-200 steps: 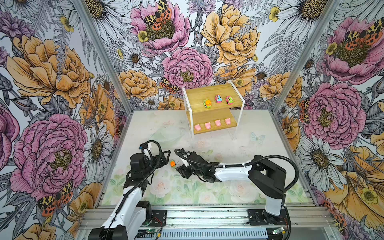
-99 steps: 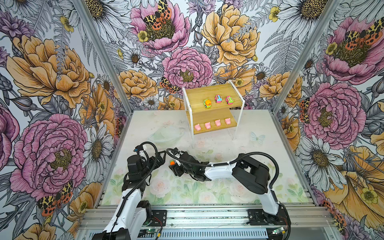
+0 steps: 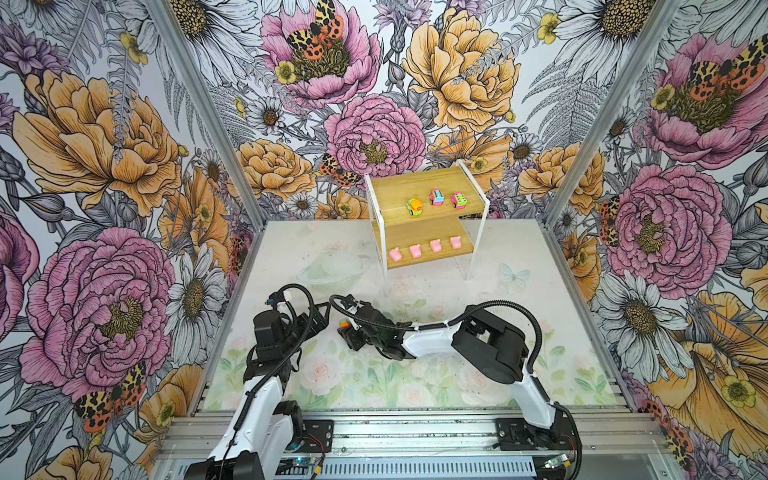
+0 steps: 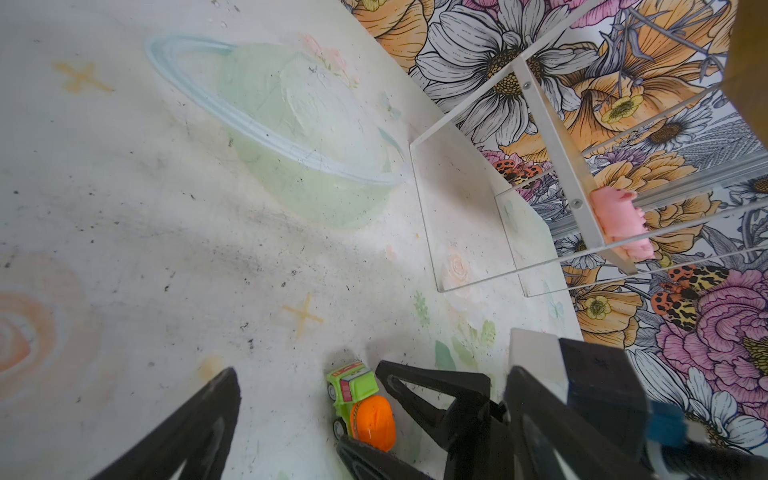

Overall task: Place and organize the plastic toys onto the shelf
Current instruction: 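Lower the right gripper and close it on the green car with orange top, then lift the green car with the right gripper up to the upper shelf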

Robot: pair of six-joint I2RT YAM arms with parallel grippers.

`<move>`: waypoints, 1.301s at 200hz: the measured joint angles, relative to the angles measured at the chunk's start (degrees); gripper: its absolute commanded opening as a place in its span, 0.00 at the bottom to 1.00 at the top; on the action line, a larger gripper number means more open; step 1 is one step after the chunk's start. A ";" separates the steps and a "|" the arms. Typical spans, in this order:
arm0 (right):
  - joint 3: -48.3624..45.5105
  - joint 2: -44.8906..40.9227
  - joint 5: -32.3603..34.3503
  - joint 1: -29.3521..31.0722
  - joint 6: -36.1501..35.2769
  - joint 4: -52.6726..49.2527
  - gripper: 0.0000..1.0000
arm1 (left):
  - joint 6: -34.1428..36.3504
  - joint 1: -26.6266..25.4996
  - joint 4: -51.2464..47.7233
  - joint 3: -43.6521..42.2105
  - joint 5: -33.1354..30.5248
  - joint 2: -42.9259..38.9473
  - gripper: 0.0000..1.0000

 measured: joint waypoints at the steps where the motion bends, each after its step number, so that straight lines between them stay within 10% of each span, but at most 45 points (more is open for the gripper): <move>1: 0.02 0.00 0.00 -0.02 0.04 0.00 0.55 | 0.00 0.02 0.00 0.00 0.00 0.02 0.99; 260: -7.80 -7.48 -2.25 -0.79 0.20 1.84 0.22 | -0.44 0.57 0.35 -0.26 0.04 0.83 0.99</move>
